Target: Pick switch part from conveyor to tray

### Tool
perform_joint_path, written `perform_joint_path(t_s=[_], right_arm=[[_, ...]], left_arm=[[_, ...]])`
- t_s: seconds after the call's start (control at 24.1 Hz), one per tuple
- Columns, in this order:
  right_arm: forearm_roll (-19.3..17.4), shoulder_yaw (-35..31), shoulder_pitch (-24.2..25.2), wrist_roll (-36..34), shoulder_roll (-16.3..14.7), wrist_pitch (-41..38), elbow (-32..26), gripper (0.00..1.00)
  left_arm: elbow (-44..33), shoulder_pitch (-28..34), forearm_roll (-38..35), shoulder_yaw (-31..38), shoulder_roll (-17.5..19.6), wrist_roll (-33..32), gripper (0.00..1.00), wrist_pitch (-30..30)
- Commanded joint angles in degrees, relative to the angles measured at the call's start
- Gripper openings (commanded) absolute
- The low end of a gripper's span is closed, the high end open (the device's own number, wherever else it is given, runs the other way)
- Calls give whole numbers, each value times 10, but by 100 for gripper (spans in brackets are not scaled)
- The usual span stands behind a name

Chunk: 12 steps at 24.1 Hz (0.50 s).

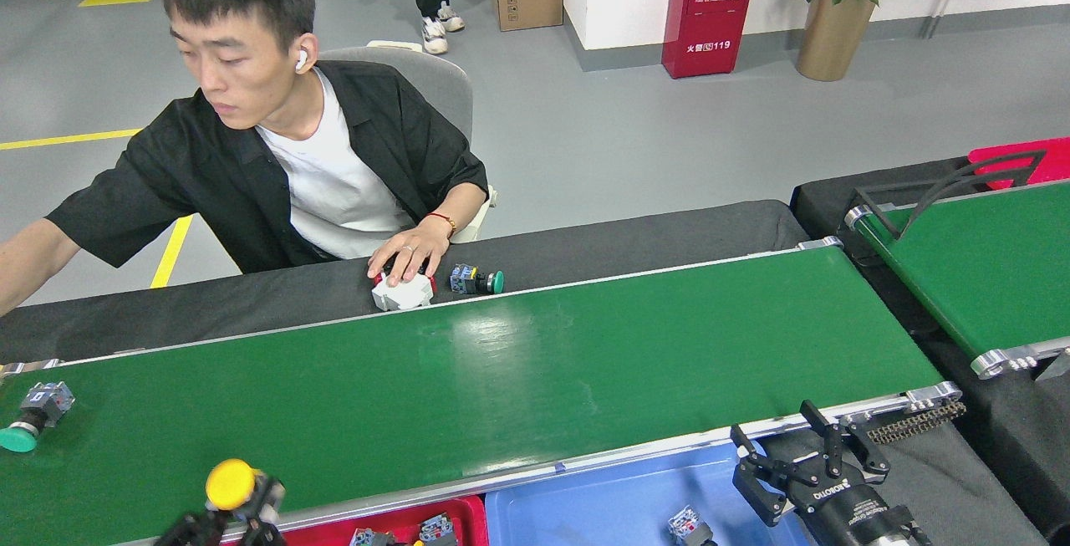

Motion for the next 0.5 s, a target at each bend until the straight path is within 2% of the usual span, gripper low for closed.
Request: perform_joint_path(t_s=[0.0,0.21,0.46], right_arm=[[-1,-9,4,-2,-4,-3,-8,100],[-1,-41,7,-3,-4,-19,-8,100],[-1,-89,7,-4,-4,-61,-8,100]], left_arm=[[-9,7,4,4,0,10,100,-36],[-9,12,3,15,-4,9,100,-36],[-9,4,1,110,-14,9,100,-36]])
